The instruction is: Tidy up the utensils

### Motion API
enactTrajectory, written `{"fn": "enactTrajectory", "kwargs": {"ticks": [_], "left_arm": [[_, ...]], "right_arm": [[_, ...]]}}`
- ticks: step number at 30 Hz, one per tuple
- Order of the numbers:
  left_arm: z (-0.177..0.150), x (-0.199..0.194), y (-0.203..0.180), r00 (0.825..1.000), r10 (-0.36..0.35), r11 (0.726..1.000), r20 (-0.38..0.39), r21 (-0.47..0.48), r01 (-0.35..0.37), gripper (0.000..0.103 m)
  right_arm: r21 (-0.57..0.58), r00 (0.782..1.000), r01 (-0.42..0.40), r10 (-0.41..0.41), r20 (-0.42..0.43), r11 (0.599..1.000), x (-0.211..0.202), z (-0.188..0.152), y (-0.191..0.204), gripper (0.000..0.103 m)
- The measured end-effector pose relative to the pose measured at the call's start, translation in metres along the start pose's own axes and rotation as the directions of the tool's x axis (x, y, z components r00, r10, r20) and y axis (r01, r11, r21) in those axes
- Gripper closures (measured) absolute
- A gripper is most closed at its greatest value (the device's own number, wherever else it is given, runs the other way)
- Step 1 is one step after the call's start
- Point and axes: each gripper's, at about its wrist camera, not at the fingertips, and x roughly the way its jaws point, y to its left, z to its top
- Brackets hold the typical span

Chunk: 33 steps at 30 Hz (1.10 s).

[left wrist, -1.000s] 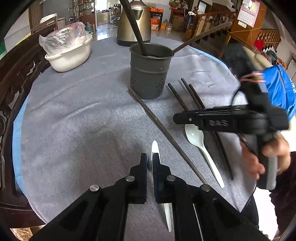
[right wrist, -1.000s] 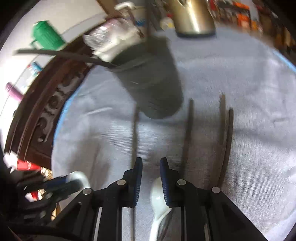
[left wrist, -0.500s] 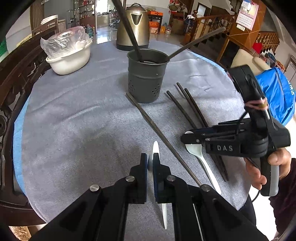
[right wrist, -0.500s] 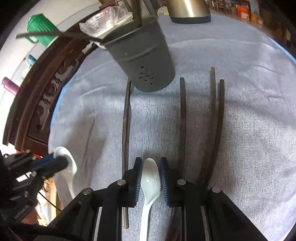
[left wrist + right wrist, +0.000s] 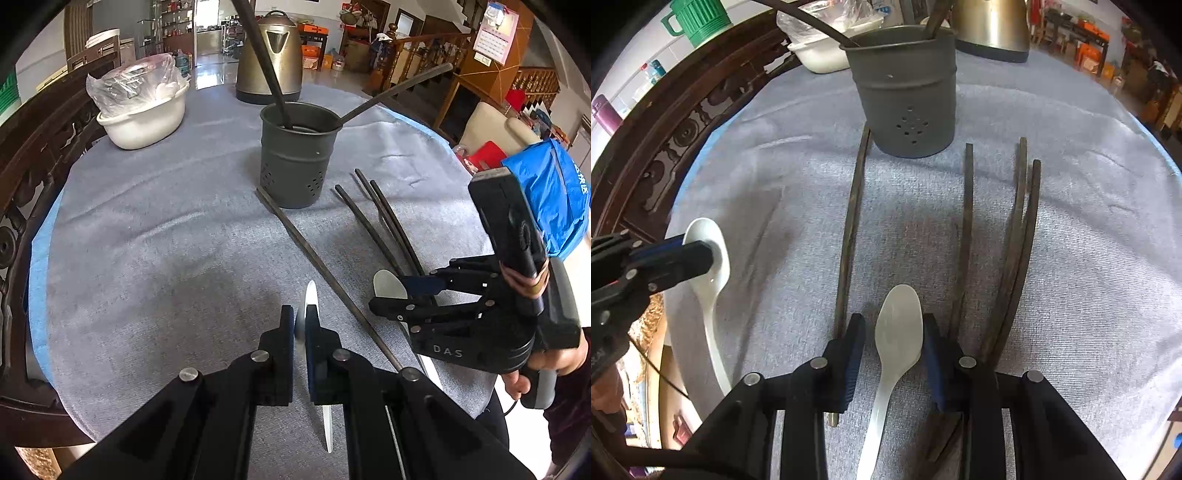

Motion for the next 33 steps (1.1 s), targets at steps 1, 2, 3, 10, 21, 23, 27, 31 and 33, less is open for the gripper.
{"fn": "enactTrajectory", "kwargs": {"ticks": [1, 2, 3, 10, 21, 23, 27, 31, 33], "left_arm": [[0.0, -0.002, 0.001, 1.0, -0.001, 1.0, 0.004, -0.004, 0.001, 0.097], [0.001, -0.003, 0.002, 1.0, -0.003, 1.0, 0.008, -0.007, 0.003, 0.097], [0.001, -0.005, 0.003, 1.0, -0.005, 1.0, 0.013, -0.01, 0.006, 0.097], [0.011, -0.024, 0.006, 0.996, -0.007, 1.0, 0.091, -0.022, 0.009, 0.097], [0.055, -0.077, 0.014, 0.946, 0.011, 0.998, 0.324, -0.063, 0.01, 0.097], [0.069, -0.09, 0.016, 0.925, 0.013, 0.997, 0.379, -0.079, 0.018, 0.097], [0.099, -0.116, 0.024, 0.872, 0.042, 0.996, 0.488, -0.091, 0.003, 0.097], [0.13, -0.13, 0.035, 0.815, 0.068, 0.986, 0.576, -0.164, 0.034, 0.098], [0.14, -0.128, 0.034, 0.793, 0.091, 0.981, 0.603, -0.19, 0.032, 0.098]], "right_arm": [[-0.018, 1.0, 0.023, -0.023, 0.007, 1.0, 0.0, 0.0, 0.002, 0.07], [-0.047, 0.998, 0.055, -0.055, 0.015, 0.997, 0.001, 0.0, 0.007, 0.077], [-0.073, 0.996, 0.091, -0.09, 0.021, 0.993, 0.003, -0.001, 0.011, 0.081], [-0.002, 0.994, 0.064, -0.064, 0.088, 0.998, -0.011, 0.005, -0.007, 0.093], [0.066, 0.862, -0.25, 0.191, 0.469, 0.966, -0.09, 0.037, -0.026, 0.093], [0.067, 0.805, -0.277, 0.194, 0.56, 0.958, -0.107, 0.05, -0.026, 0.093], [0.074, 0.717, -0.291, 0.166, 0.677, 0.954, -0.128, 0.073, -0.022, 0.093], [0.131, 0.662, -0.244, 0.066, 0.746, 0.961, -0.134, 0.109, -0.019, 0.093], [0.172, 0.643, -0.199, -0.004, 0.766, 0.965, -0.13, 0.126, -0.018, 0.093]]}}
